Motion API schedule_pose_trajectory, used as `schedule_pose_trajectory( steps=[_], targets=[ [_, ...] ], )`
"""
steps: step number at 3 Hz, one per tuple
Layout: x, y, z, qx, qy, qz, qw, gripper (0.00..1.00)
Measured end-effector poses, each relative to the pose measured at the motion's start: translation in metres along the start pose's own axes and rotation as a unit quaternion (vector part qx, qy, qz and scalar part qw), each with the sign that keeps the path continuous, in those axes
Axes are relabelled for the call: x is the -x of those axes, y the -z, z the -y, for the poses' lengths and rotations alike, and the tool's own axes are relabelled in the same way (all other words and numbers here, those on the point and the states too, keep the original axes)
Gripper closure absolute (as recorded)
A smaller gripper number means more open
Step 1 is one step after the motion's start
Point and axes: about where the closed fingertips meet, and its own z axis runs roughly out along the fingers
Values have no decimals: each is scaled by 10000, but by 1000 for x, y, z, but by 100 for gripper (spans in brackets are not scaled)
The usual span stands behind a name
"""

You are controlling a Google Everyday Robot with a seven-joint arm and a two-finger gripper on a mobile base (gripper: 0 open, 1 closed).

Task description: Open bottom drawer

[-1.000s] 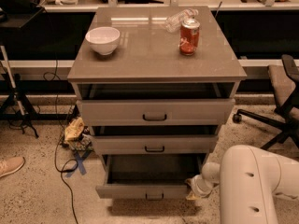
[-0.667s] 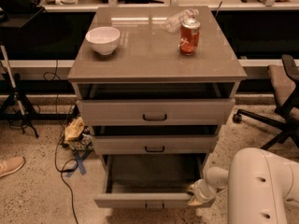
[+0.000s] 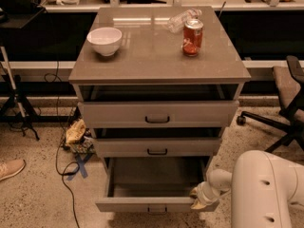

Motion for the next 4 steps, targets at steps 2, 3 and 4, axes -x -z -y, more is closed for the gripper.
schedule_pose_trajectory(
  steps=[2,3,4],
  targets=[
    [-8,-4,-15,93,-103,28,9999,100],
    [-9,-3,-20,76,-147,48,9999,97],
    [-12,-1,-32,35,-258,99,9996,74]
  ],
)
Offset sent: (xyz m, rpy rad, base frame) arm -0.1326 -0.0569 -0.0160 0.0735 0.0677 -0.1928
